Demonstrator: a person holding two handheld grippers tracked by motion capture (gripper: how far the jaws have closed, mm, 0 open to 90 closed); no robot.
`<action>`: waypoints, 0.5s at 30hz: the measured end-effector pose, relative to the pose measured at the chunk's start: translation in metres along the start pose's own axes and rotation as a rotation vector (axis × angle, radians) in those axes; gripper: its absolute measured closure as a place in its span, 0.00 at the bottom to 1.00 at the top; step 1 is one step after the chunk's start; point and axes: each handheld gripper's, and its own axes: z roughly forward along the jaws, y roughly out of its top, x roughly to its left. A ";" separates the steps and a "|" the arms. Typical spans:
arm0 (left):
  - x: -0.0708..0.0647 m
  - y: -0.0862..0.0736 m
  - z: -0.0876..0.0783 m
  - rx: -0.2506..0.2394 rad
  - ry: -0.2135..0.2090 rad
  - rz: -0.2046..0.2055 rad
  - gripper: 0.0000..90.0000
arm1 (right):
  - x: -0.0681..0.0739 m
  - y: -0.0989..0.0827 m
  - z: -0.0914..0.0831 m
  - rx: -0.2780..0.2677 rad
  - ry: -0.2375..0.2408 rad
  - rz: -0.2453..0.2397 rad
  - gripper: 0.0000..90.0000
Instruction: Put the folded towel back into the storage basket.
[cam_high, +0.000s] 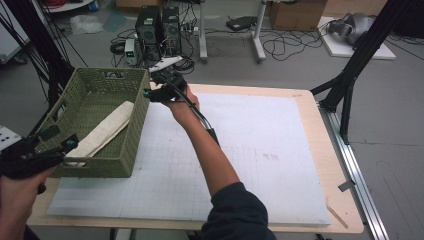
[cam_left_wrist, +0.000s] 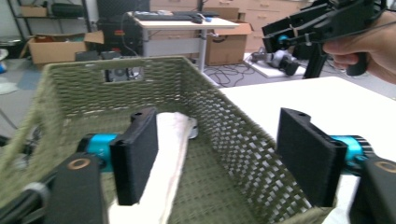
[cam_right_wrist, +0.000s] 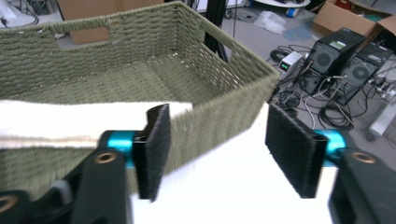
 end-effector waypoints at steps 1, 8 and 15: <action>-0.004 0.000 0.004 -0.002 -0.007 -0.005 0.28 | -0.003 -0.006 -0.006 -0.005 -0.005 0.013 0.38; -0.029 0.002 0.028 0.013 -0.079 0.009 0.23 | -0.029 -0.052 -0.052 -0.019 -0.061 0.085 0.26; -0.055 -0.001 0.053 0.023 -0.169 0.030 0.23 | -0.046 -0.094 -0.099 -0.043 -0.122 0.129 0.18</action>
